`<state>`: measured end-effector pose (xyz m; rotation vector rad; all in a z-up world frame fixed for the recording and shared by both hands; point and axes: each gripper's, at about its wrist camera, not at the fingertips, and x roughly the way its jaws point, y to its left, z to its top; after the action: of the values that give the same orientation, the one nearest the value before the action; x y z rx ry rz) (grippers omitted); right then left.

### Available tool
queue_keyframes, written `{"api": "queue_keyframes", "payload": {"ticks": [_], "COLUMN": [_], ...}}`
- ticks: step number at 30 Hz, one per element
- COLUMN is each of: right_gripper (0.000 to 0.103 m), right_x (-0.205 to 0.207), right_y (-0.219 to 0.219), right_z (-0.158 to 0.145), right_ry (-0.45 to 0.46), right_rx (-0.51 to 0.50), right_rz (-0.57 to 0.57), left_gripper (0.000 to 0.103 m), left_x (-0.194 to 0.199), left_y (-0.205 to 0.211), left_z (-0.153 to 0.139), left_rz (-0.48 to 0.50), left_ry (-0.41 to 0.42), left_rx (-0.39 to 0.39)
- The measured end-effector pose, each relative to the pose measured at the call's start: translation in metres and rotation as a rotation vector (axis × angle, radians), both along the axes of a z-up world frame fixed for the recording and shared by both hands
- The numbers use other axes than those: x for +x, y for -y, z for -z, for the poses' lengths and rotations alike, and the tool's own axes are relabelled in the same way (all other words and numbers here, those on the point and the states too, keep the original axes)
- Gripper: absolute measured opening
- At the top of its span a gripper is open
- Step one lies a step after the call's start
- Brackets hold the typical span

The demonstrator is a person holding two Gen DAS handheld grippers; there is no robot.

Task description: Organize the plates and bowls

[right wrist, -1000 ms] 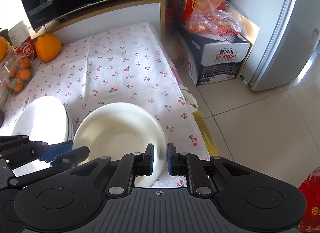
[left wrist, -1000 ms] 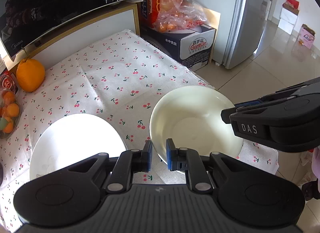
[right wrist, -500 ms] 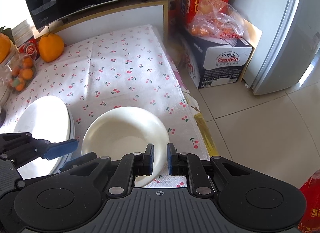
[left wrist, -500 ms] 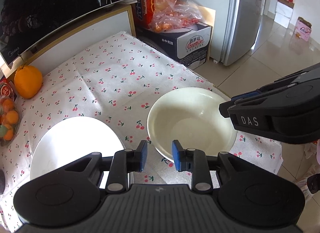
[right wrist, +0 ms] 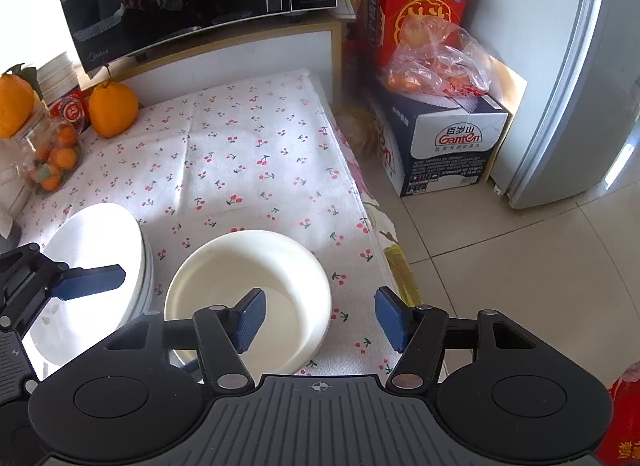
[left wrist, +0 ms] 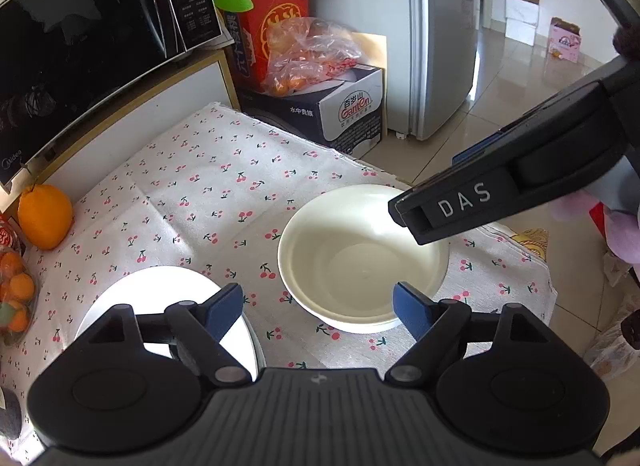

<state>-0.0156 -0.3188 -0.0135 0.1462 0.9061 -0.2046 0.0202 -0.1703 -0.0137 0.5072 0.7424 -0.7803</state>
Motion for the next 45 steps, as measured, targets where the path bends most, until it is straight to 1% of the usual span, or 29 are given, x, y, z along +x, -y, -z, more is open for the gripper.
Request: {"api": "queue_keyframes", "payload": {"ticks": [2,5,8,11,14,18,23,26,29,35,45], "right_gripper": [0.071,0.075,0.083,0.085,0.085,0.085,0.085,0.085,0.085,0.085,0.085], "right_x": [-0.002,-0.006,-0.012,-0.018,-0.024,-0.029,-0.033,-0.032,-0.029,-0.021,-0.010], "right_y": [0.002,0.007,0.013,0.019,0.026,0.035,0.040,0.043,0.045,0.048,0.054], "right_z": [-0.002,-0.003,-0.003,-0.001,0.000,0.004,0.009,0.014,0.020,0.034,0.048], "right_ry": [0.013,0.029,0.047,0.065,0.085,0.108,0.130,0.143,0.146,0.135,0.131], "right_rx": [0.010,0.024,0.033,0.041,0.056,0.092,0.149,0.185,0.218,0.266,0.370], "right_rz": [-0.007,-0.019,-0.026,-0.036,-0.047,-0.057,-0.079,-0.093,-0.104,-0.121,-0.101], "left_gripper": [0.089,0.095,0.098,0.100,0.101,0.102,0.103,0.103,0.103,0.103,0.100], "left_x": [-0.003,-0.007,-0.011,-0.017,-0.020,-0.018,-0.014,-0.011,-0.010,-0.008,-0.001], "left_y": [-0.001,-0.003,-0.006,-0.008,-0.010,-0.010,-0.008,-0.007,-0.006,-0.004,-0.001], "left_z": [0.000,-0.001,0.000,0.002,0.003,0.006,0.014,0.018,0.024,0.031,0.035], "left_rz": [0.019,0.045,0.078,0.117,0.148,0.163,0.169,0.175,0.187,0.194,0.192], "left_ry": [0.007,0.019,0.036,0.050,0.059,0.052,0.050,0.043,0.028,0.027,0.000], "left_rx": [-0.007,-0.019,-0.031,-0.039,-0.052,-0.077,-0.067,-0.075,-0.080,-0.072,-0.089]}}
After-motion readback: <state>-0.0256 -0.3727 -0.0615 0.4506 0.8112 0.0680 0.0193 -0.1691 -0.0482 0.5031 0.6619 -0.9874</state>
